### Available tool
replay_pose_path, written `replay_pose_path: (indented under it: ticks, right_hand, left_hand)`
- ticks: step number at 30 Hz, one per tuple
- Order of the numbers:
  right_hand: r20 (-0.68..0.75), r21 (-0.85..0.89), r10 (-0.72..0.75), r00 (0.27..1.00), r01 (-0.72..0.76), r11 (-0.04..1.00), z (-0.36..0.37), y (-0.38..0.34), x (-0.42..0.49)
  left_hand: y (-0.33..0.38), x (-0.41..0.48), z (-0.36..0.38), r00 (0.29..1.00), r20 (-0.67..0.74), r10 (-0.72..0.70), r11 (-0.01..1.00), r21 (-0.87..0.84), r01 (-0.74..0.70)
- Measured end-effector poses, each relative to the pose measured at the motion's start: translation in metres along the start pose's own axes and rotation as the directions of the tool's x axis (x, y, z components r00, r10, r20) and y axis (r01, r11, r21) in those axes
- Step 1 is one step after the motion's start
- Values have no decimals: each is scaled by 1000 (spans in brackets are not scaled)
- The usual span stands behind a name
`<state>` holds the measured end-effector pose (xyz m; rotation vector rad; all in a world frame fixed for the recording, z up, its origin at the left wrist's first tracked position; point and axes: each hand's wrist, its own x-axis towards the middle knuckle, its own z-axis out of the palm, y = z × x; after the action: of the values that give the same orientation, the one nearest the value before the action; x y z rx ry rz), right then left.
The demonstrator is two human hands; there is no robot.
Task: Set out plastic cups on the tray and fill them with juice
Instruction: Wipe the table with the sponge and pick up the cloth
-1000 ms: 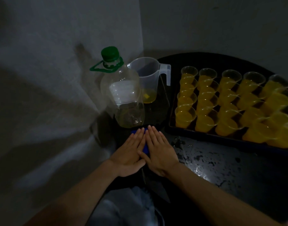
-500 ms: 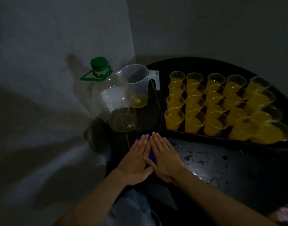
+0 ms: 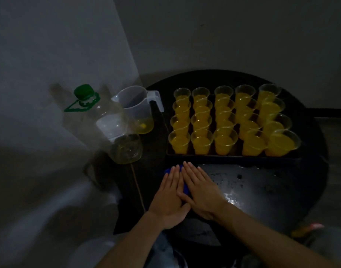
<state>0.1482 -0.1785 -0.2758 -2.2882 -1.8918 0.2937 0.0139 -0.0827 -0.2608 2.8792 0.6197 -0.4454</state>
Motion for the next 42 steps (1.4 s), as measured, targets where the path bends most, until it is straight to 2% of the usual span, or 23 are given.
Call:
replay_pose_path:
  ticks: [11, 28, 42]
  right_hand:
    - [-21, 4, 46, 999, -46, 999, -12, 56, -45]
    - [11, -36, 148, 989, -148, 988, -30, 124, -108]
    - [4, -48, 220, 976, -219, 975, -39, 151, -134]
  left_hand:
    - [67, 27, -4, 999, 31, 37, 997, 66, -39]
    - [155, 58, -13, 989, 0, 149, 989, -8, -149]
    - [186, 77, -14, 977, -34, 210, 977, -30, -211]
